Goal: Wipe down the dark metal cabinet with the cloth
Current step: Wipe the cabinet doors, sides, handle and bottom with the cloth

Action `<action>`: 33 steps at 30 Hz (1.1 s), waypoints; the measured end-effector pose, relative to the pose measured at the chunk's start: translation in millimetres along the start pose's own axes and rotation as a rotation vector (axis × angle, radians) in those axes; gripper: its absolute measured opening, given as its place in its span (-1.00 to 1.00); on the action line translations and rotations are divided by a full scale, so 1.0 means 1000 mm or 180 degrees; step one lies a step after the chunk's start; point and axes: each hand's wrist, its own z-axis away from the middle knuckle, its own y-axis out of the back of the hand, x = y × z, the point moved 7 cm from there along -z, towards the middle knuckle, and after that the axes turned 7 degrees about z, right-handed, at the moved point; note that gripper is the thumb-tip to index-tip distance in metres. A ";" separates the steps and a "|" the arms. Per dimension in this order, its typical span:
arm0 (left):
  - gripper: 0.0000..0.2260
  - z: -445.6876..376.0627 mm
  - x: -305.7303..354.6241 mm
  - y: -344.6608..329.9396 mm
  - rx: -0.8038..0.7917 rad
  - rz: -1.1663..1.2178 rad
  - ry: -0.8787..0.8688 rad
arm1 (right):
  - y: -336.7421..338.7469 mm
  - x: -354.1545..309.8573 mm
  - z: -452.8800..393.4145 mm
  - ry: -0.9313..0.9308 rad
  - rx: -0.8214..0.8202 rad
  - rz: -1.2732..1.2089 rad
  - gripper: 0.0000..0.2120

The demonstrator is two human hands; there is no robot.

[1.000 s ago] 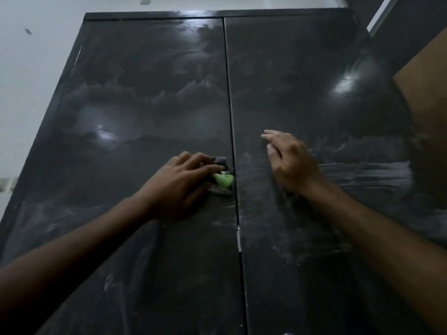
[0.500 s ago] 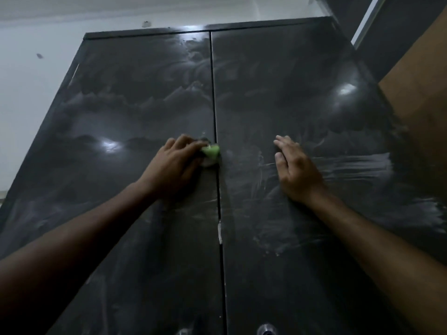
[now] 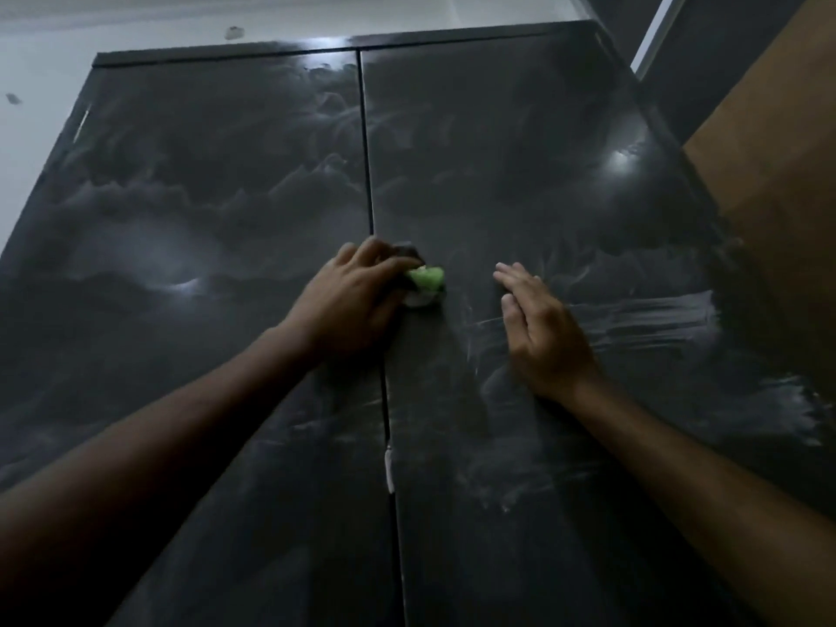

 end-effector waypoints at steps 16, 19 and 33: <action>-0.62 -0.004 0.047 -0.036 0.0242 0.0120 -0.0259 | 0.012 0.011 0.002 -0.0156 0.0421 -0.0638 -0.62; -0.53 0.010 0.054 -0.034 0.0278 0.0553 -0.0425 | 0.014 0.009 0.000 -0.0213 0.0405 -0.0648 -0.61; 0.05 0.060 0.008 -0.021 0.0599 0.1003 0.0458 | -0.021 -0.080 0.001 0.1741 -0.0370 0.2141 -0.53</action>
